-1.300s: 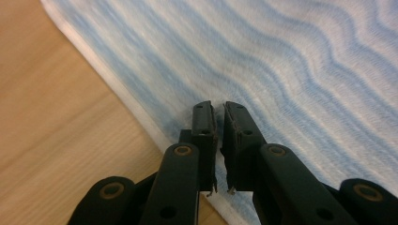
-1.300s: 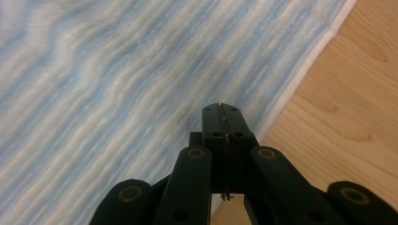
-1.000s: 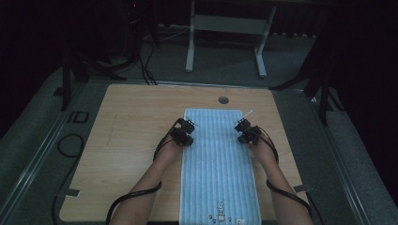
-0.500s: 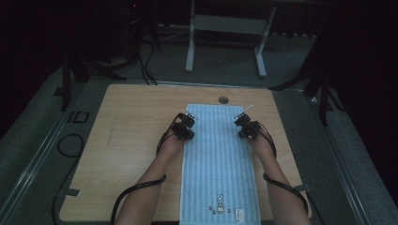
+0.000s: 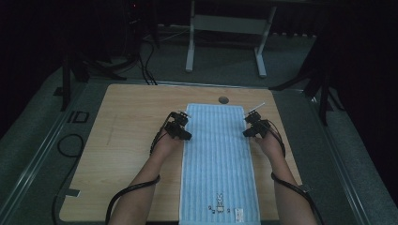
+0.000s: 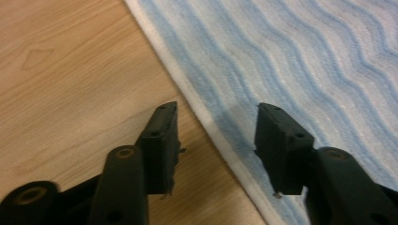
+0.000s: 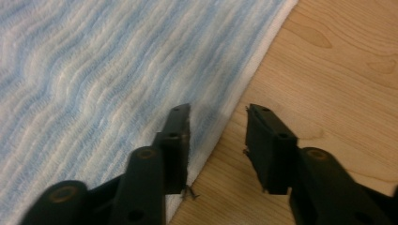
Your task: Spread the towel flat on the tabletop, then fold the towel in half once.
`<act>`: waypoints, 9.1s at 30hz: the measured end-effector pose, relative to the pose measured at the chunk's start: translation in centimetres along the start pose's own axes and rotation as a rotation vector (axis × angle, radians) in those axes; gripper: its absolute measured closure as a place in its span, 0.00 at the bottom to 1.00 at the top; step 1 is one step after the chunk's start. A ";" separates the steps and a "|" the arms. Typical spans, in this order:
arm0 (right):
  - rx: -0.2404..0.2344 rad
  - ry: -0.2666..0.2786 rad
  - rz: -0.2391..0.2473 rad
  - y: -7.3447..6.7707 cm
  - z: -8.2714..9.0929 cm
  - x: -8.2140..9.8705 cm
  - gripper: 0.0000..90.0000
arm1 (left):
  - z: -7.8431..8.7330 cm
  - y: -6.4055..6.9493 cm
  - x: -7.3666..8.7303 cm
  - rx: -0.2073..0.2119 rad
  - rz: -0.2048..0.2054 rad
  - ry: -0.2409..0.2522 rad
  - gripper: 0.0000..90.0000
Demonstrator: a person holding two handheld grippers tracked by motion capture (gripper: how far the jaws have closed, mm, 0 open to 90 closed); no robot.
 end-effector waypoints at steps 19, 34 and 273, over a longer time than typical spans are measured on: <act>-0.043 -0.029 -0.138 0.2 -1.9 -0.5 0.76 | -1.2 -0.6 -0.5 0.005 0.009 0.018 0.67; -0.050 0.021 -0.061 -0.2 1.2 -0.9 0.98 | 1.3 0.2 -1.0 0.116 0.041 0.060 0.99; -0.362 0.268 0.244 -17.4 11.0 14.7 0.68 | 12.3 7.4 18.3 0.429 -0.253 0.044 0.54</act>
Point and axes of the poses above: each handheld gripper's, and its own axes: z roughly backward along the jaws, x roughly out of its underside, y roughly to its right, the point moved 8 cm from there along -z, roughly forward along the jaws, and after that the axes turned 3 degrees about z, right-handed, at the moved point
